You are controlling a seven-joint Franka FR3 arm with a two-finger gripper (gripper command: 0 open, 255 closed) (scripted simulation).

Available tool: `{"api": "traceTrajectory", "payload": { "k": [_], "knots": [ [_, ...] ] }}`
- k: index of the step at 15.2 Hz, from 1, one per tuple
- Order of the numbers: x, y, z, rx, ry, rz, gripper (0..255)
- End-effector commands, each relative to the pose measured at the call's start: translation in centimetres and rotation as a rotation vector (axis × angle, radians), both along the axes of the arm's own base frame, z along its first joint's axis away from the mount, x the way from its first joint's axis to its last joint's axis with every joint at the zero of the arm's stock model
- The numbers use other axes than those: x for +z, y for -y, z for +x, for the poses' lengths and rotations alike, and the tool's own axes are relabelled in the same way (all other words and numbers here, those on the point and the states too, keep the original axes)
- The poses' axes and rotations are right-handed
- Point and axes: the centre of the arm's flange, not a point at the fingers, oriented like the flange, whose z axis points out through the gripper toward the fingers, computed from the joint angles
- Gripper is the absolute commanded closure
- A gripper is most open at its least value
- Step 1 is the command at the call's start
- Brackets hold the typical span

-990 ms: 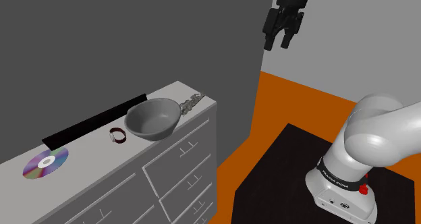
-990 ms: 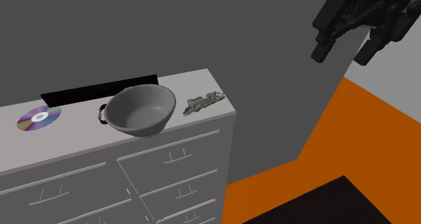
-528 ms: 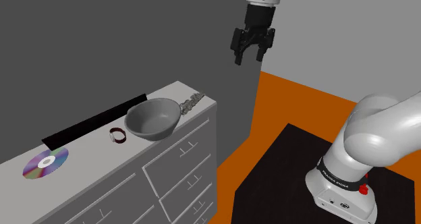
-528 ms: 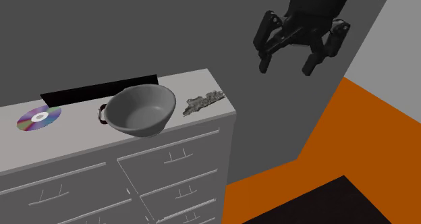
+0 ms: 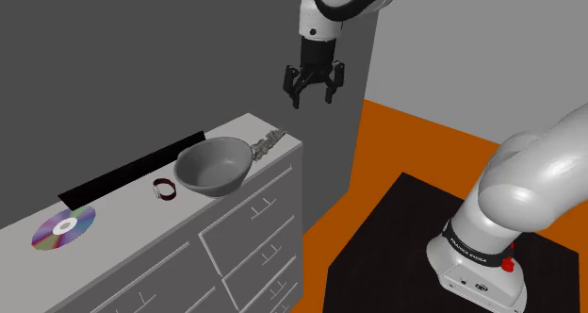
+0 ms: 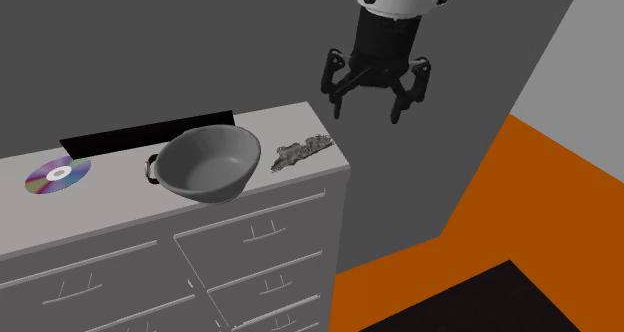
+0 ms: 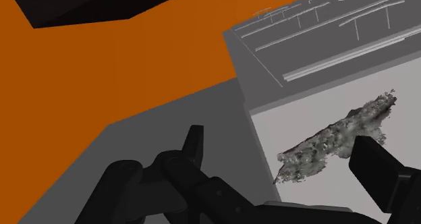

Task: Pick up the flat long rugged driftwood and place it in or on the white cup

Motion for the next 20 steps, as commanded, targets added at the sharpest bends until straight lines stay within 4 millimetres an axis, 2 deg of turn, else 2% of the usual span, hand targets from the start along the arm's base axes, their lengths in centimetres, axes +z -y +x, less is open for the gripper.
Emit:
{"api": "traceTrajectory", "payload": {
  "k": [1,10,11,18,20],
  "knots": [
    [-1.5,-1.2,2.2,-0.041,-0.004,-0.012,0],
    [-8.5,-4.6,11.8,-0.214,-0.025,-0.073,0],
    [-8.5,-4.6,11.9,-0.215,-0.026,-0.073,0],
    [-12.5,-4.5,12.0,-0.215,-0.026,-0.073,0],
    [-12.5,-4.5,12.0,-0.215,-0.026,-0.073,0]
  ]
}}
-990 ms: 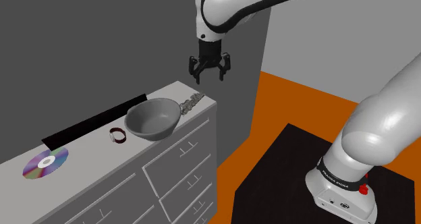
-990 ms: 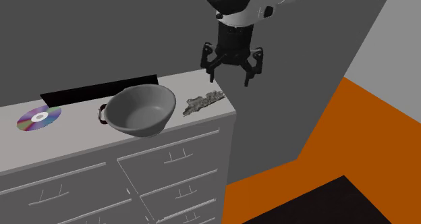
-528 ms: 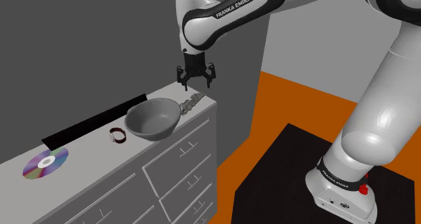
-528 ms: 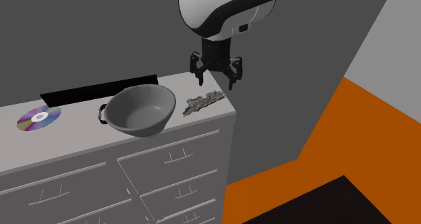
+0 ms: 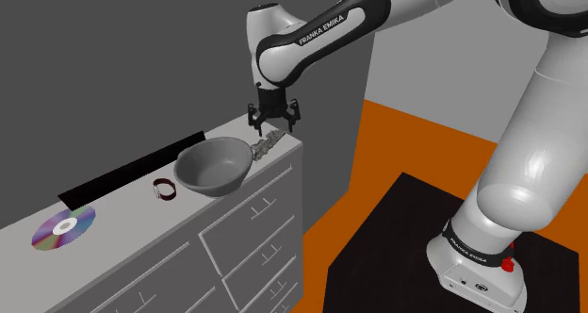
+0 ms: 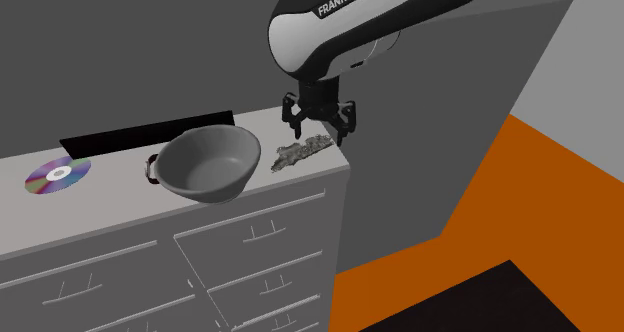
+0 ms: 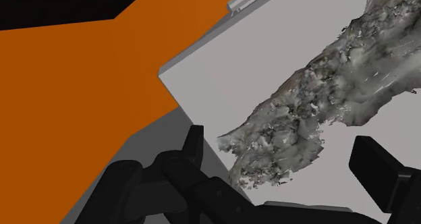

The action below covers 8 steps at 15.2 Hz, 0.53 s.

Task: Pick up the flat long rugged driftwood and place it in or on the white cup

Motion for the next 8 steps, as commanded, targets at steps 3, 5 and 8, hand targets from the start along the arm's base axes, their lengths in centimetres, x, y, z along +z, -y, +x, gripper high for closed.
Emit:
{"api": "traceTrajectory", "payload": {
  "k": [3,5,8],
  "knots": [
    [-0.17,-0.02,-0.04,0.0,0.001,0.0,0],
    [-0.17,-0.02,-0.04,0.0,0.001,0.0,0],
    [-0.17,-0.01,-0.04,0.0,0.0,0.0,255]
  ]
}}
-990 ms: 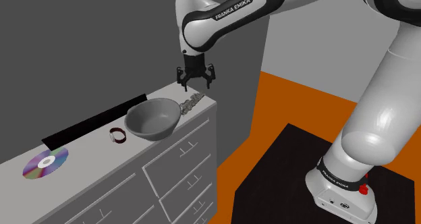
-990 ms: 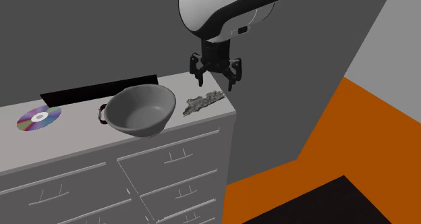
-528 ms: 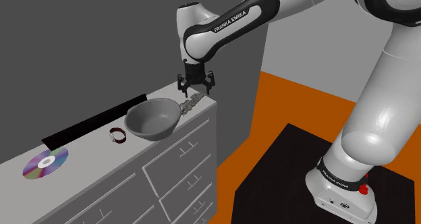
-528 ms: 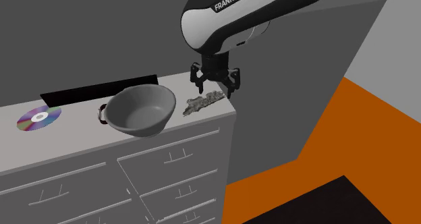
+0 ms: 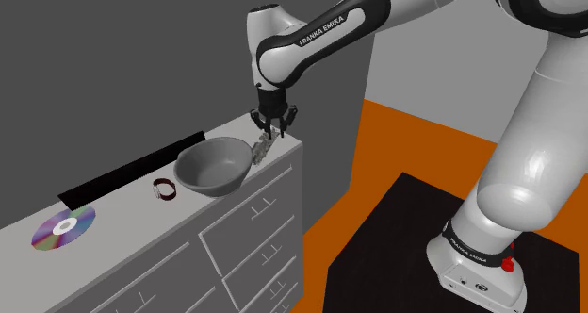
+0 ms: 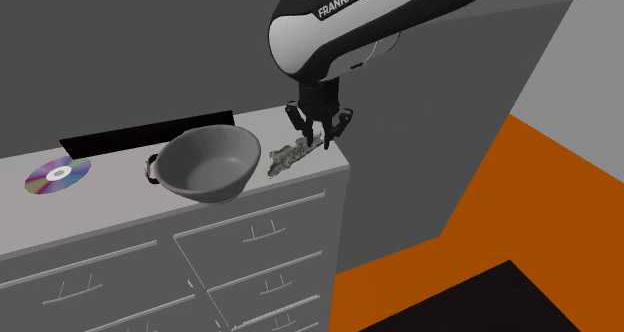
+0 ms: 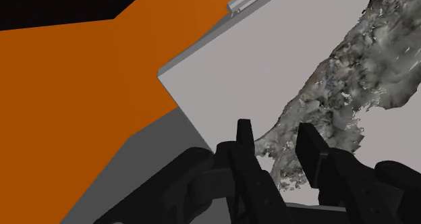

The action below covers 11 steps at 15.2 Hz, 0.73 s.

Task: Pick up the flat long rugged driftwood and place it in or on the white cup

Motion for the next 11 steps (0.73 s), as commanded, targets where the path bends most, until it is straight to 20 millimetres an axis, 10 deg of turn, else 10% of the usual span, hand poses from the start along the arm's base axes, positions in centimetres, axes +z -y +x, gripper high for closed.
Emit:
{"api": "traceTrajectory", "payload": {
  "k": [1,11],
  "knots": [
    [0.0,0.0,0.0,0.0,0.0,0.0,255],
    [1.6,0.0,0.0,0.0,0.0,0.0,255]
  ]
}}
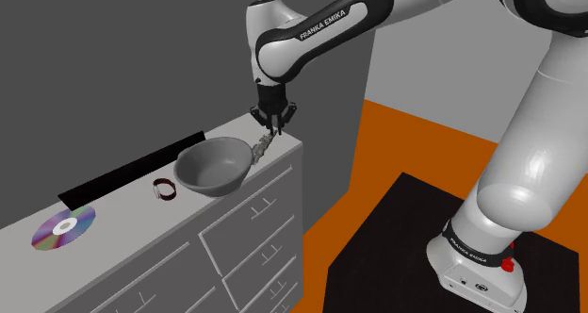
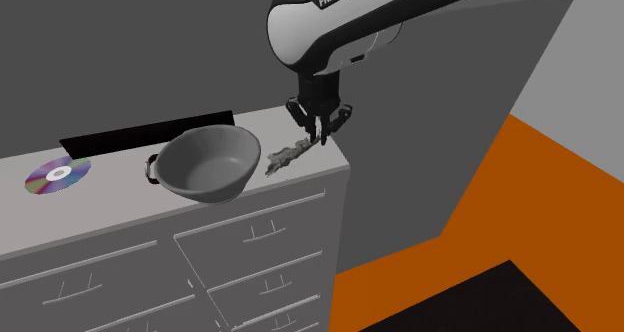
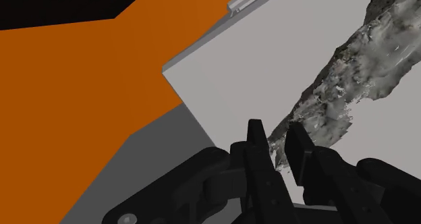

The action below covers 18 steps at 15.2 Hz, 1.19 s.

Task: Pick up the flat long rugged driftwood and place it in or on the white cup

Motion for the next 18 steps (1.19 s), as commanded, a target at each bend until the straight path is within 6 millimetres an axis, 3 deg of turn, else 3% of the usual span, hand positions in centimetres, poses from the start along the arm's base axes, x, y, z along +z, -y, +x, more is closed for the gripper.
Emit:
{"api": "traceTrajectory", "payload": {
  "k": [1,18],
  "knots": [
    [0.9,0.0,0.0,0.0,-0.002,0.0,255],
    [9.9,0.0,0.0,0.0,-0.002,0.0,255]
  ]
}}
